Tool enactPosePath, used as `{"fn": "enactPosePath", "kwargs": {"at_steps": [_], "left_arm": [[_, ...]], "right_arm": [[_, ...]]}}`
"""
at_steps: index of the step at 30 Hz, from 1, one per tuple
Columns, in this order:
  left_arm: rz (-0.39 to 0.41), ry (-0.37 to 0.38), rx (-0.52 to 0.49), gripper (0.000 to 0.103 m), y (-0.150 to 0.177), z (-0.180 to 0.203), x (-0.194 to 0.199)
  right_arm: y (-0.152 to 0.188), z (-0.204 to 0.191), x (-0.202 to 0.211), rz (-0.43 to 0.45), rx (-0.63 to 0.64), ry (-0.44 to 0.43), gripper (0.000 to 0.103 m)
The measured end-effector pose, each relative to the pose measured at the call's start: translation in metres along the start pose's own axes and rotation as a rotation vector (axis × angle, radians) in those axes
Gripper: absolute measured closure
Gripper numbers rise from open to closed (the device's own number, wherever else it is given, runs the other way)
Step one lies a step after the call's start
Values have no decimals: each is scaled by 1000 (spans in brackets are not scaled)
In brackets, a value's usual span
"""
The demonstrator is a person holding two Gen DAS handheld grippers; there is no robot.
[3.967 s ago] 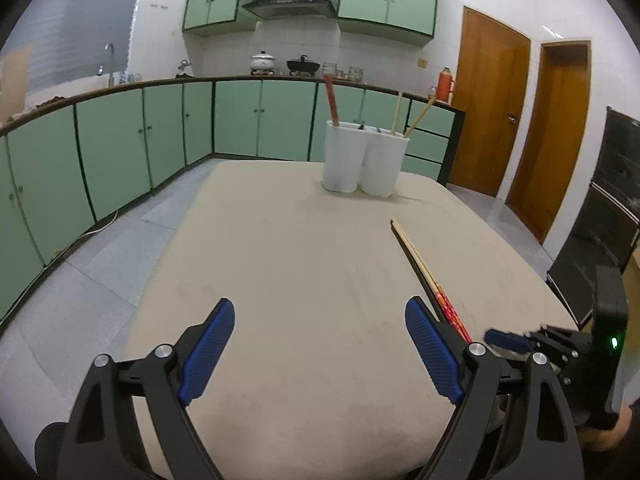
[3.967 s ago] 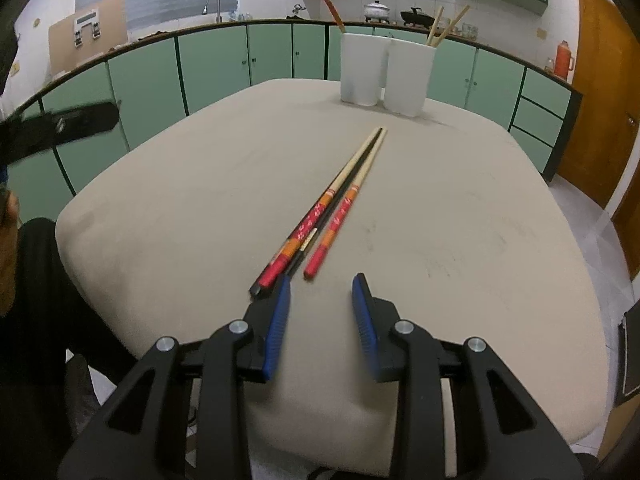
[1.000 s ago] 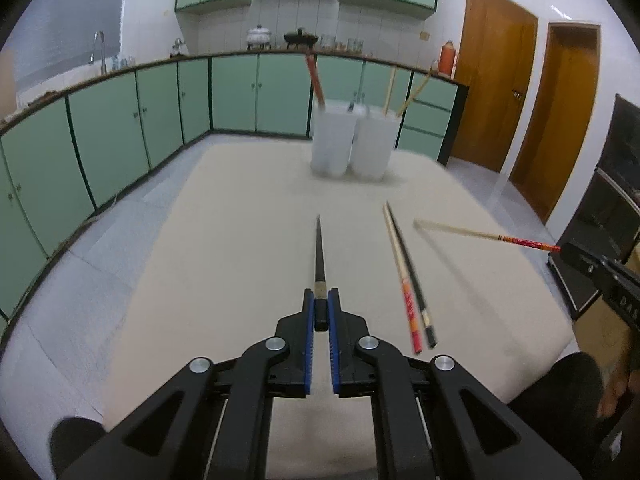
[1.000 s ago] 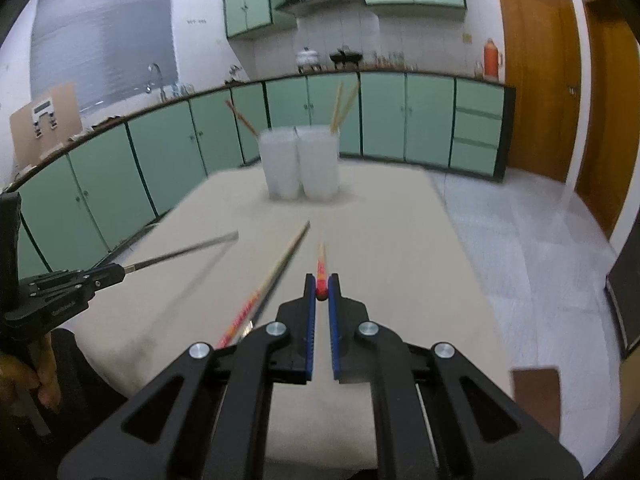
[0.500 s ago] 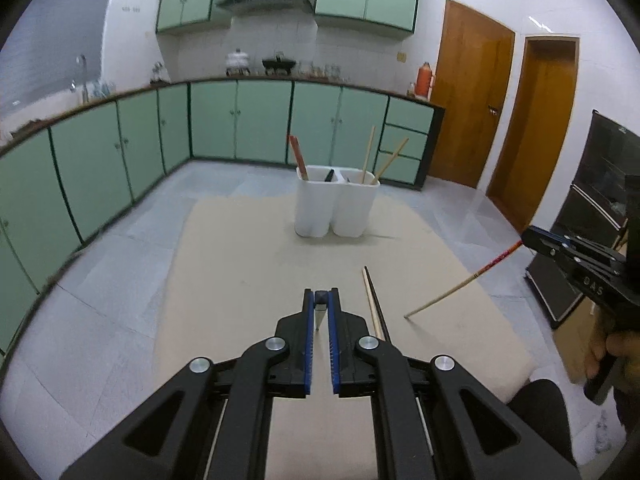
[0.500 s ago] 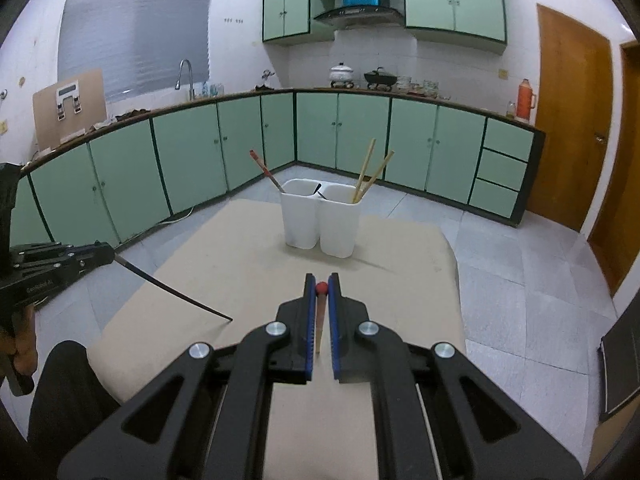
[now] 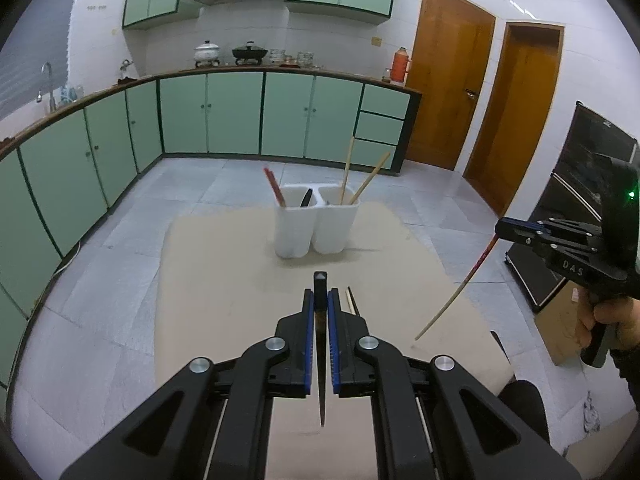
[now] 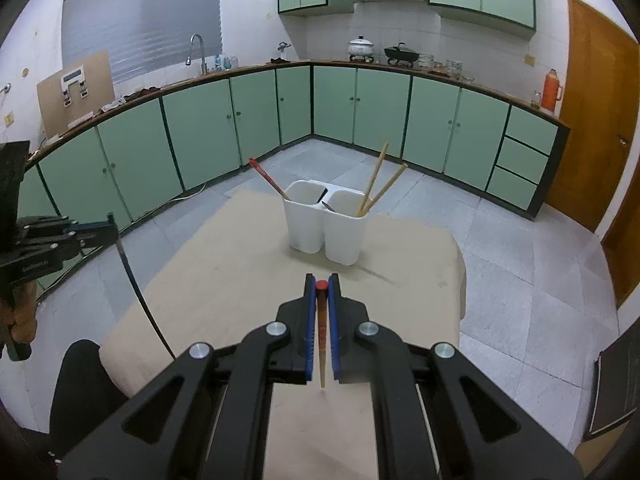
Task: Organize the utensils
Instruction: 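Carry both held chopsticks to the white holders and lower them in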
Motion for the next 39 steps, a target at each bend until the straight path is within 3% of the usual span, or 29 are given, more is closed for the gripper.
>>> {"fn": "enactPosePath", "kwargs": {"at_steps": [11,28,39], "left_arm": [[28,-18,-52,96,-43,6,0],[82,-27,-71,97,-160,7,-20],[129,-75,-62,97,-225,3,-49]], "right_arm": [[-44,8,16,-2,0,-36,98],[-128,20,12,-3,-12,-40,98],[-204,38,-10,36,-48,-9,98]]}}
Point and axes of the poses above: each gripper's, at about its wrist camera, not at the fingertips, and x roughly against the way its jaws point, z to its right, y to its underside, the point moved 1 cm from there along -x, roughly the way its jaws point, and after that the axes turned 8 degrees about -z, right-handed, at the moved point
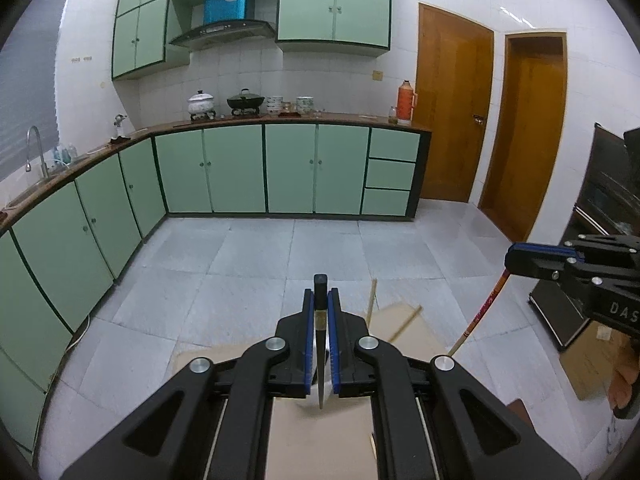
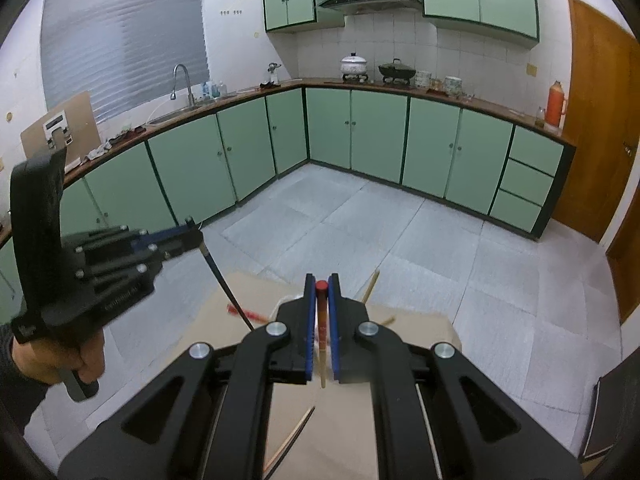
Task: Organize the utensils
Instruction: 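Carry both held chopsticks to the white holders and lower them in, then open both tools over the holders and return to the last chopsticks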
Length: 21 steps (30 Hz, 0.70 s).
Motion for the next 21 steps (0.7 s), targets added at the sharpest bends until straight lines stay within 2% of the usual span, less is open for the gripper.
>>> {"fn": "enactPosePath", "kwargs": {"at_steps": [6,10,16,21], "left_arm": [[11,-14,20,97,-18,-9,-28],[9,-18,43,97,-20,-17,-52],[-10,-21,75,97,-11,-34,-91],[-35,-24,93,97,-1,-41,-116]], "right_arm": [[-30,11,-23,25,-17,18,98],[-39,20,-52,17,-38,31,98],[-38,36,-101,-13,-95,26,98],[-25,49,-137,-52,-144,14,98]]}}
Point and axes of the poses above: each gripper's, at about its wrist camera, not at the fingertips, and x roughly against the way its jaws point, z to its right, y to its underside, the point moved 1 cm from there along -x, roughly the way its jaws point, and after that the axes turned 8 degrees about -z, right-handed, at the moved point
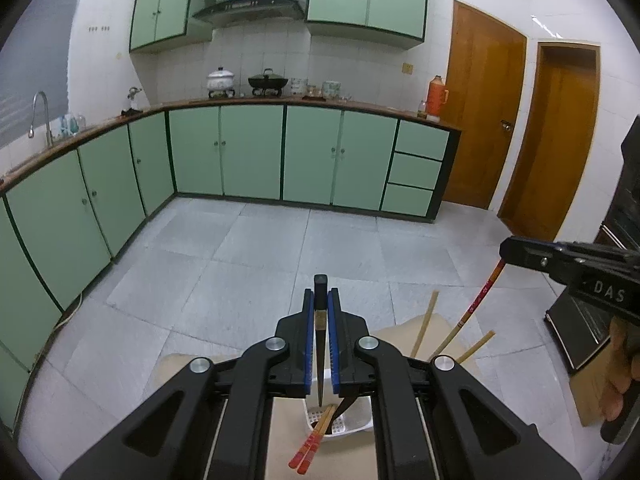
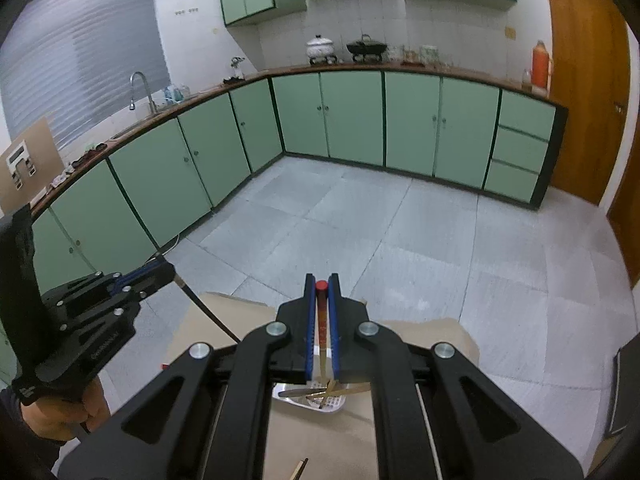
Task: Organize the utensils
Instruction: 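Open both tools over the holders and return to the last chopsticks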
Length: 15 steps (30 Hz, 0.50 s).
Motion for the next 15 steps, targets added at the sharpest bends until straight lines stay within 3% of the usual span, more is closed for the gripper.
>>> {"fn": "enactPosePath", "kwargs": {"at_steps": [3,6,7,15], "left_arm": [[-16,-11,-2,96,6,-3,-11],[-25,-14,9,96,11,-9,-17],[-29,-14,13,94,13,-10,-17],[47,-10,23,69,34,-25,26]], "right_arm": [[8,6,-18,-25,-21,-2,97],[14,10,-29,-52,-42,-9,89],[18,11,-30,-52,-40,0,84],[47,15,12,48,-30,-20,83]]}}
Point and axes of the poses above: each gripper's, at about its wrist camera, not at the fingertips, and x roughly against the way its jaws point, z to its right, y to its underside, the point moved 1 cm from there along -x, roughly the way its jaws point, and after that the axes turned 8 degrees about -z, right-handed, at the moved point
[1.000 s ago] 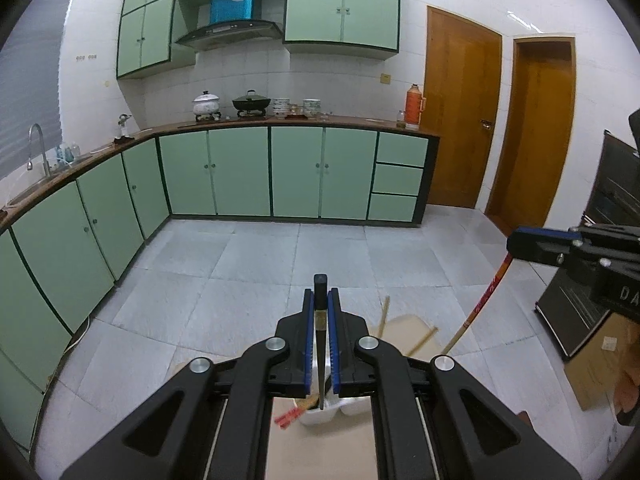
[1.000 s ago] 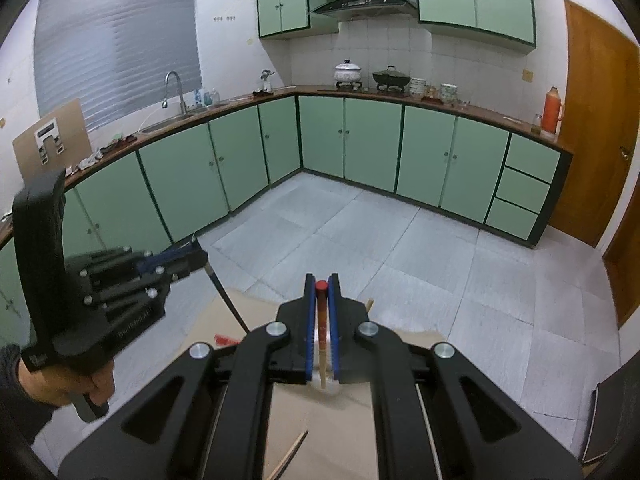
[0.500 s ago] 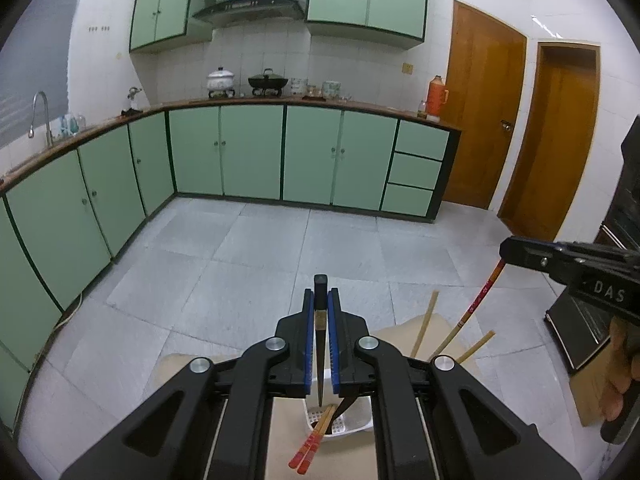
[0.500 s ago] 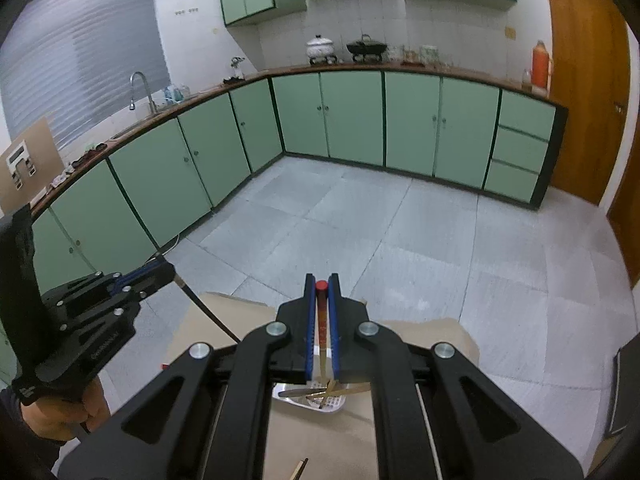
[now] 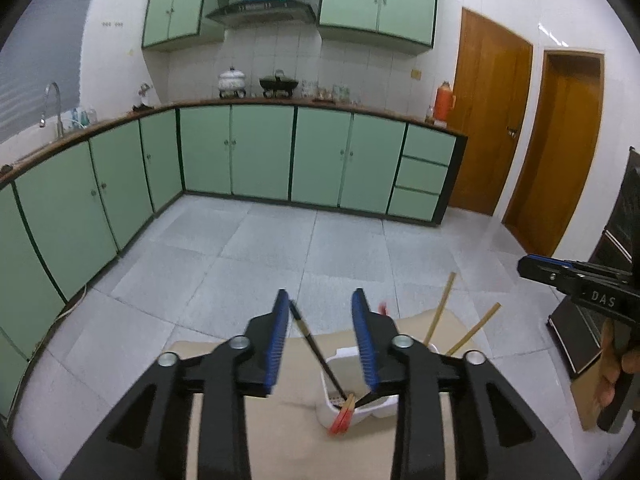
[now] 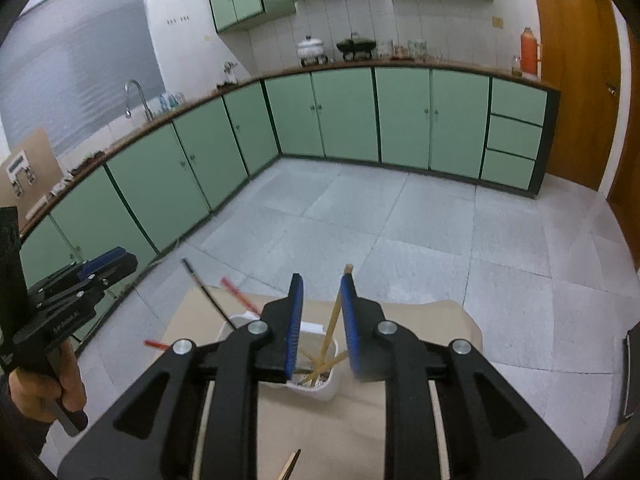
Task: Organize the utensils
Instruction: 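Open both tools over the holders and return to the last chopsticks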
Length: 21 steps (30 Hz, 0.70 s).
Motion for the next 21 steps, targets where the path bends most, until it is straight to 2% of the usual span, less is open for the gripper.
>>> {"fn": "enactPosePath", "kwargs": {"at_steps": [5,7,13,18,21], "left_arm": [[79,-27,-21,60,34,1,48],[102,-47,-27,56,52,6,68],[149,-88,-52,40,110,31,124],[124,-71,-43,31,152,44,157],[111,-69,-40,26,172,48,168]], "right_arm": [[47,-1,33,60,26,-11,82],[78,-7,46,90,56,6,76],[169,-30,66,116,130,34,72],[233,-51,79,123,155,51,59],[266,-60,83,120,146,49,58]]}}
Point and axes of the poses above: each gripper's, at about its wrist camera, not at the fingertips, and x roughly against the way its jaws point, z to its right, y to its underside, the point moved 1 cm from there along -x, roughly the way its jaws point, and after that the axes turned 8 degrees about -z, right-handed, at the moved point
